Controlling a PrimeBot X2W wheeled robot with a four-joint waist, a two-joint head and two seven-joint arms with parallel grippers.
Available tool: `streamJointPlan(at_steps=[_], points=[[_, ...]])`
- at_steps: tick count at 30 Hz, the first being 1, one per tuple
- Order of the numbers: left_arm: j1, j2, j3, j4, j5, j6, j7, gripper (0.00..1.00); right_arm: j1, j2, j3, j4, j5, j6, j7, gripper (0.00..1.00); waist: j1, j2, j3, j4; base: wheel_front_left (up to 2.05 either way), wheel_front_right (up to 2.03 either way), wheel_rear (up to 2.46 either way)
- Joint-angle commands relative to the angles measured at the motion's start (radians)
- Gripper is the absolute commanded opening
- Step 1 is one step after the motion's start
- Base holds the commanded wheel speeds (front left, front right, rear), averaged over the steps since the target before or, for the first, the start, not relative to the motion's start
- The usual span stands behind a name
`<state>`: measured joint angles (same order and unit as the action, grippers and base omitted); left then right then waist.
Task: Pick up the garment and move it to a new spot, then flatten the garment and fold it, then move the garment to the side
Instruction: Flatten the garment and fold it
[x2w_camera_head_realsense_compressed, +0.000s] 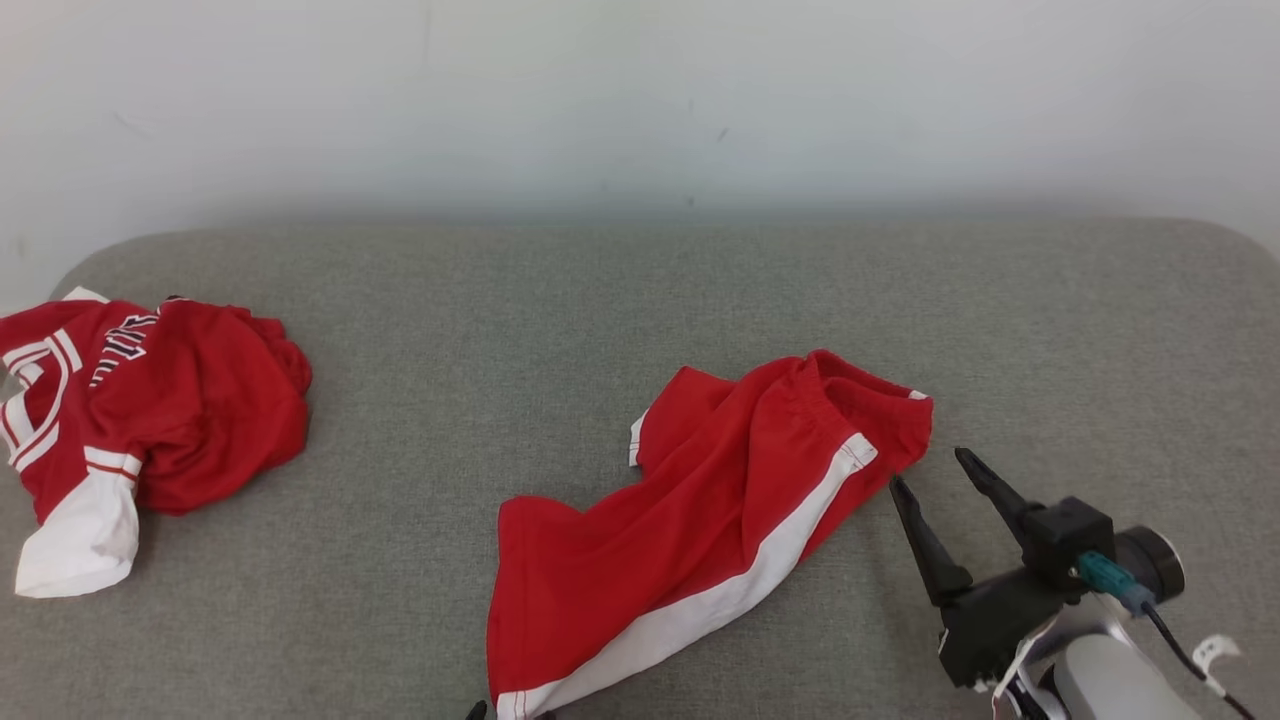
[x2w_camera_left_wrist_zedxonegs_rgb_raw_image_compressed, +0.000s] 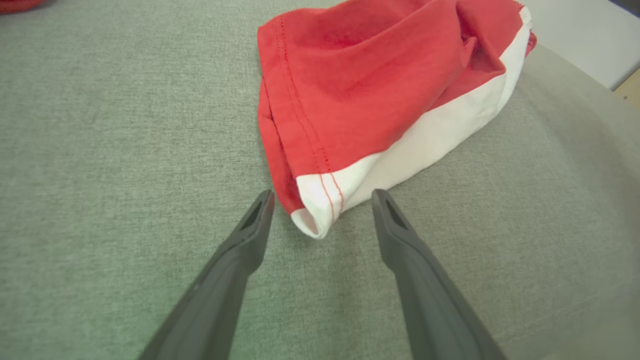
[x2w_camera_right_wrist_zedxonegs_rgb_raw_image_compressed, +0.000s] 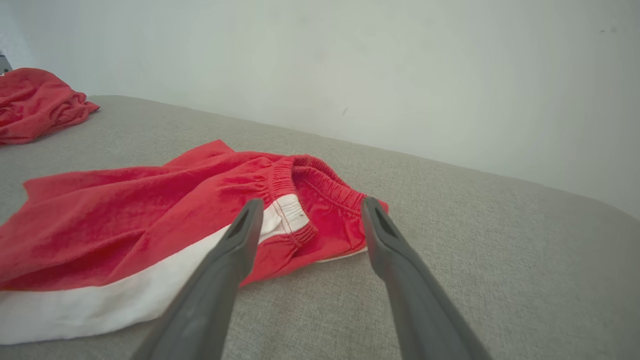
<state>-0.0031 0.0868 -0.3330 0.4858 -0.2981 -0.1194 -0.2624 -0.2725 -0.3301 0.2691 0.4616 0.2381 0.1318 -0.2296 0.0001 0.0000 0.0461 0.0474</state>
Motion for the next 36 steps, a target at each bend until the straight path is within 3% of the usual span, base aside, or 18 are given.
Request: streamJointPlan(at_steps=[1, 10, 19, 20, 21, 22, 23, 24, 36], points=[[-0.015, -0.002, -0.005, 0.006, -0.003, -0.002, -0.002, 1.0, -0.035, -0.017, 0.027, 0.028, 0.014, -0.002, 0.003, 1.0, -0.0001, 0.0, 0.015, 0.013, 0.0, 0.0, 0.0], [-0.06, -0.012, -0.034, 0.039, -0.014, -0.004, 0.0, 1.0, -0.213, -0.109, 0.231, 0.18, 0.083, -0.002, 0.018, 1.0, -0.0001, 0.0, 0.058, 0.051, 0.0, 0.0, 0.0], [-0.094, -0.023, -0.047, 0.08, -0.047, -0.006, -0.002, 1.0, -0.316, -0.166, 0.425, 0.254, 0.221, -0.002, 0.048, 1.0, -0.0001, 0.0, 0.093, 0.084, 0.0, 0.0, 0.0], [-0.097, -0.023, -0.052, 0.092, -0.053, -0.007, -0.002, 1.0, -0.323, -0.174, 0.443, 0.26, 0.239, -0.002, 0.052, 0.83, -0.0001, 0.0, 0.093, 0.086, 0.0, 0.0, 0.0], [-0.102, -0.024, -0.055, 0.099, -0.063, -0.008, -0.002, 0.63, -0.331, -0.181, 0.457, 0.263, 0.255, -0.002, 0.051, 0.31, -0.0001, 0.0, 0.095, 0.089, 0.0, 0.0, 0.0], [-0.107, -0.026, -0.056, 0.105, -0.072, -0.009, -0.002, 0.13, -0.334, -0.186, 0.471, 0.265, 0.271, -0.002, 0.047, 0.0, -0.0001, 0.0, 0.095, 0.09, 0.0, 0.0, 0.0], [-0.107, -0.026, -0.056, 0.105, -0.072, -0.009, -0.002, 0.13, -0.334, -0.186, 0.471, 0.265, 0.271, -0.002, 0.047, 0.0, -0.0001, 0.0, 0.095, 0.09, 0.0, 0.0, 0.0], [-0.111, -0.027, -0.061, 0.111, -0.077, -0.01, -0.002, 0.0, -0.335, -0.19, 0.485, 0.265, 0.289, -0.002, 0.043, 0.0, -0.0001, 0.0, 0.094, 0.091, 0.0, 0.0, 0.0], [-0.067, -0.017, -0.023, 0.052, -0.1, -0.008, -0.003, 0.0, -0.275, -0.232, 0.564, 0.16, 0.403, -0.002, -0.02, 0.0, -0.0001, 0.0, 0.024, 0.047, 0.0, 0.0, 0.0]])
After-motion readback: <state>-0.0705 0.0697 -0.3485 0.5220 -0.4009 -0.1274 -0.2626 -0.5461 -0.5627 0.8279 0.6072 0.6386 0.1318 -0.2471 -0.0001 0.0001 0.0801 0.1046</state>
